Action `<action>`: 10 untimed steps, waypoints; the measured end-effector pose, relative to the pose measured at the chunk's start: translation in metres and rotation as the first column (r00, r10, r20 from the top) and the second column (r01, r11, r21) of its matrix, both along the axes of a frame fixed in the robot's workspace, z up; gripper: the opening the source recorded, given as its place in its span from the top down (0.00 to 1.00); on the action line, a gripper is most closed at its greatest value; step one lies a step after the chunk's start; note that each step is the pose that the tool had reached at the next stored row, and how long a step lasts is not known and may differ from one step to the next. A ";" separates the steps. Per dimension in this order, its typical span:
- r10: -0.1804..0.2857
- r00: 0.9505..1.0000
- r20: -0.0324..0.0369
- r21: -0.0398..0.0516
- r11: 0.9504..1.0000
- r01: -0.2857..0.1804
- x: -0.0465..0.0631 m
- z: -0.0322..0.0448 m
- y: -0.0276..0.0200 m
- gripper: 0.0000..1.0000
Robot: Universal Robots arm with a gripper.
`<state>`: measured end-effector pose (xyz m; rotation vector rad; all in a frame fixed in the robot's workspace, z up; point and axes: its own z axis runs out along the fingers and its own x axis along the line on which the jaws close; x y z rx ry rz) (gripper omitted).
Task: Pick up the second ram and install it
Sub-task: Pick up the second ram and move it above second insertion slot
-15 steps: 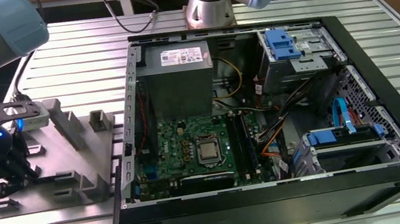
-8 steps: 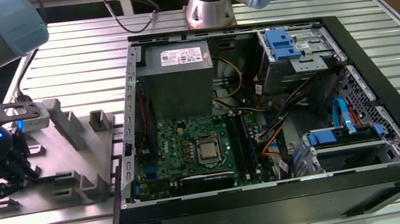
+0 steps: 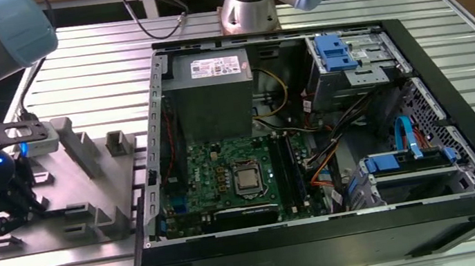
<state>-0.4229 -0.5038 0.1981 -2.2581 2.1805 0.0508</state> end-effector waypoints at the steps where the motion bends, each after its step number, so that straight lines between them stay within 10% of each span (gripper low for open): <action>1: 0.000 1.000 0.000 0.000 1.000 0.000 0.000 0.0000 0.0000 0.84; 10: -0.010 1.000 0.000 0.000 1.000 0.010 0.000 0.0000 0.0000 0.90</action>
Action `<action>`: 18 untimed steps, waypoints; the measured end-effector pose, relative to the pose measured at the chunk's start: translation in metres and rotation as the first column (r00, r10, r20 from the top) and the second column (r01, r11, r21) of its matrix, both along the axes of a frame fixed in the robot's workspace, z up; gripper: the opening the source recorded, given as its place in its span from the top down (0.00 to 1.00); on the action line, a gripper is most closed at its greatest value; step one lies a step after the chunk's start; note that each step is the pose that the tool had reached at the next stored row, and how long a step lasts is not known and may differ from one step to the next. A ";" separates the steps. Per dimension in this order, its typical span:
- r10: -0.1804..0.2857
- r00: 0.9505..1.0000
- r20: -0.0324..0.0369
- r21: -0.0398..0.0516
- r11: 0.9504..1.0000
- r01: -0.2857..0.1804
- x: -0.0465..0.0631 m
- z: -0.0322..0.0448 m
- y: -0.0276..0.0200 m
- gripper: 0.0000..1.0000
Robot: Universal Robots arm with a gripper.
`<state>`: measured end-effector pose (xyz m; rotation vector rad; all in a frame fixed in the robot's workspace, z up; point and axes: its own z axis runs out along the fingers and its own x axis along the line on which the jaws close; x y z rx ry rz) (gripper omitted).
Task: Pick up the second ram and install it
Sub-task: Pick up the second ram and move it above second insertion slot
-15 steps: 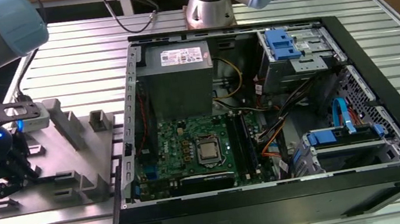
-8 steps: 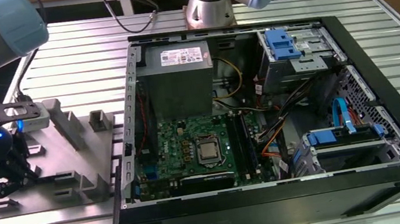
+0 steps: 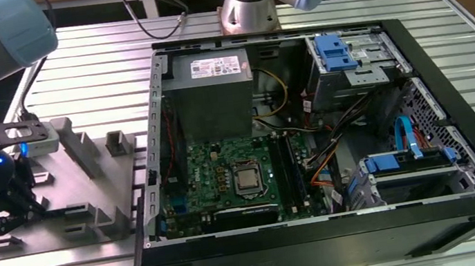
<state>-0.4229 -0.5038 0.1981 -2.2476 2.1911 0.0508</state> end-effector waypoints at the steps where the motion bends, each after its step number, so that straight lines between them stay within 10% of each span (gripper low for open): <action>1: 0.000 1.000 0.000 0.000 1.000 0.000 0.000 0.0000 0.0000 0.90; 18: -0.001 1.000 0.000 0.000 1.000 0.001 0.000 0.0003 0.0000 0.91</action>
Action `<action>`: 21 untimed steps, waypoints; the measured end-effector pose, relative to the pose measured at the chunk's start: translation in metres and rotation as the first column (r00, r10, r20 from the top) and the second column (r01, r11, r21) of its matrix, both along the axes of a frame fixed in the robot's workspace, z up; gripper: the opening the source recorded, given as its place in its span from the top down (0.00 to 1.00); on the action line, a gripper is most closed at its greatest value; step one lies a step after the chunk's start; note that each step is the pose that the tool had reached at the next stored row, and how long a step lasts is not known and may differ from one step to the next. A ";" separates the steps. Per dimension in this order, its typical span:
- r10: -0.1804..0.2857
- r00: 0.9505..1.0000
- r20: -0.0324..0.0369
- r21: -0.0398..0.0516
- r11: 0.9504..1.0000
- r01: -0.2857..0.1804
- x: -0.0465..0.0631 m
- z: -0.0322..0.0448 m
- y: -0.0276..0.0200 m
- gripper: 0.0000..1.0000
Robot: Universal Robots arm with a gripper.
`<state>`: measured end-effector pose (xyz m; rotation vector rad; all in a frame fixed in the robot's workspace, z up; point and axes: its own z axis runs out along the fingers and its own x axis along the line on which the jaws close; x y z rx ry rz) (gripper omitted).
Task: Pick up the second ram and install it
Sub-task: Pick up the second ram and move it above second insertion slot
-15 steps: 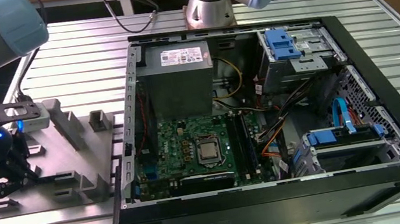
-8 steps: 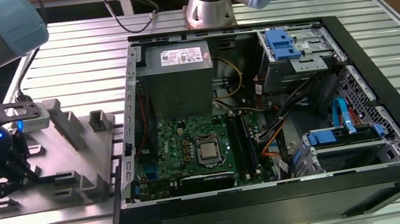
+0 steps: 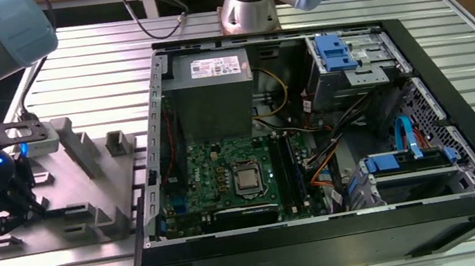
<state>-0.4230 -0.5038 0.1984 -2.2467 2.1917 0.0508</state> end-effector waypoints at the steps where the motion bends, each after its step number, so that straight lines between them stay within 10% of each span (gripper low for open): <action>1: 0.000 1.000 0.000 0.000 1.000 0.000 0.000 0.0009 0.0000 0.91; 21: 0.000 1.000 0.000 0.001 1.000 0.000 0.000 0.0084 0.0000 0.91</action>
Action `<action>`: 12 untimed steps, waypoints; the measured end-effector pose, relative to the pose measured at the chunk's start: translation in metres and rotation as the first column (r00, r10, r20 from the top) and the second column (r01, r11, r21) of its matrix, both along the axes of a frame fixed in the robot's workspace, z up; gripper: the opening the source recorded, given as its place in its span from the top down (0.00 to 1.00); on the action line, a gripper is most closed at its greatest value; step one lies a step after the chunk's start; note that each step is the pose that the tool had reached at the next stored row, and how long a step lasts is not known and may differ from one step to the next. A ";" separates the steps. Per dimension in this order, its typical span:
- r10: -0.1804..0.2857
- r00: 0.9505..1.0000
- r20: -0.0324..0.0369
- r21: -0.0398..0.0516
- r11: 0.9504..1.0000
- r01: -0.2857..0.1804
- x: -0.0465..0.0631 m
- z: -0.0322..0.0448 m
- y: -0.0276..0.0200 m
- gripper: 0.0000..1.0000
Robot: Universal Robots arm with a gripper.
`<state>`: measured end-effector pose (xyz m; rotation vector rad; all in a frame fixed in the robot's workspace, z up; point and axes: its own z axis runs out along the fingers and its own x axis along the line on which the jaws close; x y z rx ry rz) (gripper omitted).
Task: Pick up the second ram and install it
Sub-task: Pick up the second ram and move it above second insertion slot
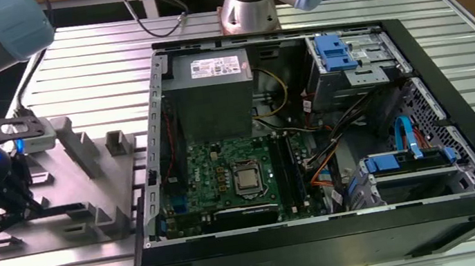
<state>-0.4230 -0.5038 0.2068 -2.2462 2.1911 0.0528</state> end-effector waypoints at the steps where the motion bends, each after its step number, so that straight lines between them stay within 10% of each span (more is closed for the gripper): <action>1: 0.000 1.000 0.000 0.000 1.000 0.000 0.000 0.0010 0.0000 0.91; 12: 0.000 1.000 0.000 0.002 1.000 0.000 0.000 0.0237 0.0000 0.91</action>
